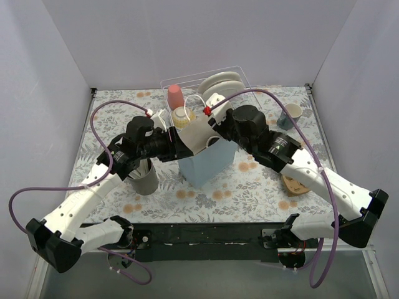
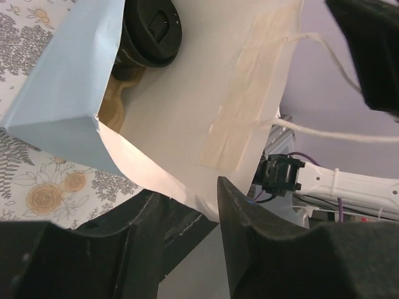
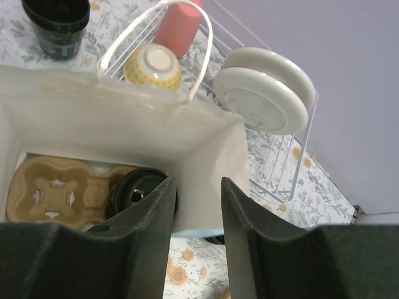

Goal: Pack the takeout coffee

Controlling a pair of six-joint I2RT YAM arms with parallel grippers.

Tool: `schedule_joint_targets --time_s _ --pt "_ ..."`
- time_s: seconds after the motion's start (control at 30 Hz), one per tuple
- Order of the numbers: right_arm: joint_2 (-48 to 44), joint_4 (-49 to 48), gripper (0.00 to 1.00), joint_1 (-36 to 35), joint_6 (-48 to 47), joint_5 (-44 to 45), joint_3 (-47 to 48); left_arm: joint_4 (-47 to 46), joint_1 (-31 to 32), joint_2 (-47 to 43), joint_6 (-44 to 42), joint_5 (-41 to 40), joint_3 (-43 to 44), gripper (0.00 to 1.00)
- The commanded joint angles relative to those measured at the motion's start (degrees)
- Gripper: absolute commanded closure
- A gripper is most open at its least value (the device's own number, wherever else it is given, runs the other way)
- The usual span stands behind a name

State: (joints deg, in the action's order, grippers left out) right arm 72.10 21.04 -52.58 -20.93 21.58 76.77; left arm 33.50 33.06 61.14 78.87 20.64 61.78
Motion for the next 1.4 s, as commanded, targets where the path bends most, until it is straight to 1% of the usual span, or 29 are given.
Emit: schedule_joint_targets --time_s 0.0,0.1,0.13,0.2,0.23,0.3,0.33,0.37,0.4,0.43,0.5,0.53,0.57,0.6,0.63,0.67,0.7,0.73,0.8,0.83,0.93,1.0,1.1,1.13,1.2,1.27,1.37 --pt "0.2 -3.6 0.56 -0.1 -0.3 4.1 5.9 1.7 -0.2 0.6 -2.8 -3.1 3.9 0.6" --pt "-0.1 -3.5 0.56 -0.1 0.3 5.4 7.8 2.5 -0.2 1.7 -3.5 -4.3 6.4 0.52" --pt "-0.3 -3.4 0.56 -0.2 1.0 5.0 8.1 2.8 -0.2 1.9 -4.4 -4.4 7.1 0.46" --pt "-0.9 -2.3 0.55 -0.2 2.2 4.6 9.0 3.3 -0.2 2.3 -5.0 -5.0 8.6 0.39" --pt "-1.0 -1.9 0.55 -0.2 4.1 4.8 9.4 3.4 -0.2 2.3 -5.8 -6.0 10.0 0.33" --pt "-1.6 -0.5 0.52 -0.2 5.8 4.8 10.2 3.9 -0.2 2.4 -6.9 -7.0 11.8 0.28" --pt "-1.8 0.1 0.52 -0.2 6.6 4.2 10.5 4.0 -0.2 2.6 -7.9 -7.8 13.6 0.2" --pt "-2.0 0.8 0.5 -0.2 9.1 3.7 10.8 4.5 -0.2 2.5 -8.9 -8.7 14.6 0.16" --pt "-2.3 2.4 0.5 -0.2 10.5 2.9 11.0 4.9 -0.2 2.7 -9.2 -9.9 15.6 0.13" --pt "-2.5 3.4 0.49 -0.2 13.2 1.5 11.4 6.2 -0.2 2.6 -9.5 -13.0 18.1 0.1" --pt "-3.2 5.8 0.48 -0.2 15.8 0.9 11.7 7.5 -0.2 2.5 -10.1 -16.3 20.2 0.07" --pt "-3.5 6.4 0.46 -0.2 17.1 0.9 11.6 8.9 -0.2 2.2 -10.0 -18.1 20.8 0.07" --pt "-4.4 6.9 0.44 -0.2 18.7 0.8 11.3 9.7 -0.2 1.5 -9.2 -22.5 21.9 0.06" --pt "-5.0 6.8 0.41 -0.2 19.3 0.4 10.1 10.4 -0.2 1.1 -8.7 -24.3 22.2 0.05" --pt "-5.6 6.7 0.32 -0.1 19.7 0.0 9.5 12.5 -0.2 0.6 -8.2 -26.1 22.3 0.04" --pt "-6.4 6.6 0.26 -0.2 20.0 -0.6 9.0 14.0 -0.2 -0.4 -7.4 -30.4 22.7 0.02" --pt "-6.8 6.7 0.2 -0.2 20.0 -1.6 8.6 15.7 -0.2 -0.8 -5.8 -32.0 22.7 0.02" --pt "-6.9 7.0 0.02 -0.2 20.1 -2.1 8.6 19.3 -0.2 -1.2 -5.0 -33.6 22.5 0.02" --pt "-7.2 8.1 0.01 -0.2 20.5 -2.5 8.8 22.9 -0.2 -1.5 -3.2 -37.1 22.2 0.02" --pt "-7.1 8.5 0.01 -0.2 20.5 -2.5 9.2 27.3 -0.2 -1.3 -2.2 -38.4 22.3 0.02" --pt "-7.7 9.5 0.01 -0.2 20.5 -2.2 9.3 34.2 -0.2 -0.8 1.7 -43.4 20.6 0.02" --pt "-8.0 9.5 0.01 -0.2 20.5 -2.2 9.0 34.3 -0.2 -1.3 2.2 -44.9 17.7 0.03" --pt "-8.7 8.8 0.01 -0.2 20.5 -3.7 8.1 30.4 -0.2 -1.9 -0.3 -43.3 14.6 0.07" --pt "-9.0 8.8 0.02 -0.2 20.5 -4.2 8.1 30.2 -0.2 -0.9 0.1 -43.3 13.2 0.09" --pt "-9.3 9.0 0.03 -0.2 20.4 -5.3 7.9 30.4 -0.2 0.9 0.4 -43.8 13.1 0.15" --pt "-9.7 9.2 0.04 -0.2 20.5 -5.8 7.8 30.7 -0.3 3.0 1.1 -46.5 13.5 0.2" --pt "-10.7 9.3 0.05 -0.2 20.5 -6.5 7.1 29.3 -0.4 4.9 -1.2 -48.9 13.8 0.28"
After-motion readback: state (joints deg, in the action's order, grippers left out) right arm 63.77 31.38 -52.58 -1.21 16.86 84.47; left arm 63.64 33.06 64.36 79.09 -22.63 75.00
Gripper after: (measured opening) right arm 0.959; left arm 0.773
